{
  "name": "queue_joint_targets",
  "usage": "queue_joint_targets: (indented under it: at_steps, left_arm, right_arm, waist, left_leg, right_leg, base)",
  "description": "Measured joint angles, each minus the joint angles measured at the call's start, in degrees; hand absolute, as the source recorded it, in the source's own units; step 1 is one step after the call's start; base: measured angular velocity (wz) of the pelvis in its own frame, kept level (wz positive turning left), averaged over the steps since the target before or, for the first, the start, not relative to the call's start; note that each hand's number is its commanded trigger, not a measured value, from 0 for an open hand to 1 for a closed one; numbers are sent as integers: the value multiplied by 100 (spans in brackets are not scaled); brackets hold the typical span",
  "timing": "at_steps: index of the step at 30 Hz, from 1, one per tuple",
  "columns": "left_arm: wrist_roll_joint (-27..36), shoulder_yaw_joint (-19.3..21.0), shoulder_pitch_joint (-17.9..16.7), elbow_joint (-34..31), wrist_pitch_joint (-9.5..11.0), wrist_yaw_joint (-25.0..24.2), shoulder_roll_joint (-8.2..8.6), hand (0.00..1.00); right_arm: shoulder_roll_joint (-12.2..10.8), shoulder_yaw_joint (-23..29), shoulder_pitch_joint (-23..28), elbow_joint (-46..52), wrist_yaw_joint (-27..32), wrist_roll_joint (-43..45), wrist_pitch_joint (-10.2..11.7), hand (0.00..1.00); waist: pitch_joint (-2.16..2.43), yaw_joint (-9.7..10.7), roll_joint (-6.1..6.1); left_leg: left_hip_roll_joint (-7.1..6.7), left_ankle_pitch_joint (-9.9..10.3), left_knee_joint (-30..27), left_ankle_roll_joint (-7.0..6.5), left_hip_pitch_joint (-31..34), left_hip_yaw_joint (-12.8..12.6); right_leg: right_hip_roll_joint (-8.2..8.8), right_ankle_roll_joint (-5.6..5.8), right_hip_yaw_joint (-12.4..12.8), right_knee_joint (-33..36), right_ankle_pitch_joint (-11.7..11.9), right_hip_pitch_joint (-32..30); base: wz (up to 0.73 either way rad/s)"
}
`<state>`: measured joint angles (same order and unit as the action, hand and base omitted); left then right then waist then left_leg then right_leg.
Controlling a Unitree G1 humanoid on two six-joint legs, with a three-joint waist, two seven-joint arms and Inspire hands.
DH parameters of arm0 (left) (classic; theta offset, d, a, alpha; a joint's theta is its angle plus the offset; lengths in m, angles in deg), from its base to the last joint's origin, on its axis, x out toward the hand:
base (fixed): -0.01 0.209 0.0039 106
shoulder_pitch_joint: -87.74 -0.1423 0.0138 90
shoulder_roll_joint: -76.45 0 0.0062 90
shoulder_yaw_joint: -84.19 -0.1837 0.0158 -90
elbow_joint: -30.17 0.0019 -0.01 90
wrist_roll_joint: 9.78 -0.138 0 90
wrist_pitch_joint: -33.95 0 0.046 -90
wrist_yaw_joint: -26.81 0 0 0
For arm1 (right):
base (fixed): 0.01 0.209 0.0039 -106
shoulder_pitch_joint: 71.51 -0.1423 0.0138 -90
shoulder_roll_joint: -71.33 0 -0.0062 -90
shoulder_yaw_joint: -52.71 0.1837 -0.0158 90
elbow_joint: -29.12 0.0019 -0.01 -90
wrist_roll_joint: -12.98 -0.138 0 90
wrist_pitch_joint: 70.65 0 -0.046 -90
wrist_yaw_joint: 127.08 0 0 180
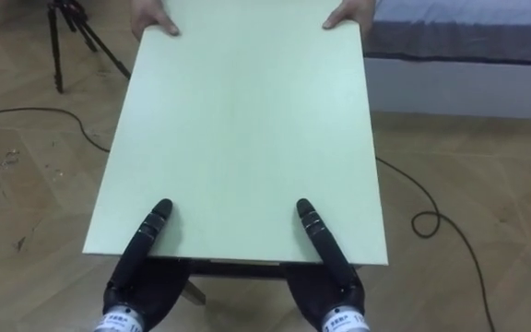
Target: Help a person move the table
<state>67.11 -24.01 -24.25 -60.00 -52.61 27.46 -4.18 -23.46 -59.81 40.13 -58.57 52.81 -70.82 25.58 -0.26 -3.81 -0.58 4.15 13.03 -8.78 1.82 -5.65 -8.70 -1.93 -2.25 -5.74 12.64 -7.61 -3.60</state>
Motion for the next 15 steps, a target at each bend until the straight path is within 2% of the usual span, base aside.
queue_joint_targets:
  at_steps: [4,6,9,12,15]
  left_arm:
    - [8,-112,-85,-25,156,-16,-80,100]
    - [7,-135,-87,-19,170,-15,-85,100]
    - [6,-156,-96,-18,168,-15,-98,100]
    - [10,-226,-106,-23,201,-14,-129,100]
    - [111,-248,-131,-23,198,-11,-194,100]
  right_arm:
    - [47,-108,61,24,-3,-35,98,100]
    - [90,-146,71,22,-3,-101,132,100]
    - [105,-163,99,22,-5,-144,147,100]
    - [84,-187,152,17,-5,-181,173,100]
    - [95,-209,189,-5,-9,-202,177,100]
  waist:
    - [-4,57,-4]
    - [-6,44,-2]
    - [-34,37,43]
    - [-56,17,109]
    - [-88,-23,131]
  left_leg:
    - [16,3,-56,4,44,10]
    - [20,3,-86,5,55,10]
    - [40,37,-305,49,158,7]
    - [132,141,-904,153,467,14]
    - [300,158,-2142,181,1069,117]
  right_leg:
    - [-1,-20,-40,8,11,2]
    - [-1,-33,-42,14,19,6]
    - [5,-72,-42,131,-6,-58]
    - [-24,-162,-63,328,-84,-170]
    - [-47,-324,-89,484,-233,-304]
  base:
    - [3]
    - [2]
    - [0]
    - [3]
    - [-6]
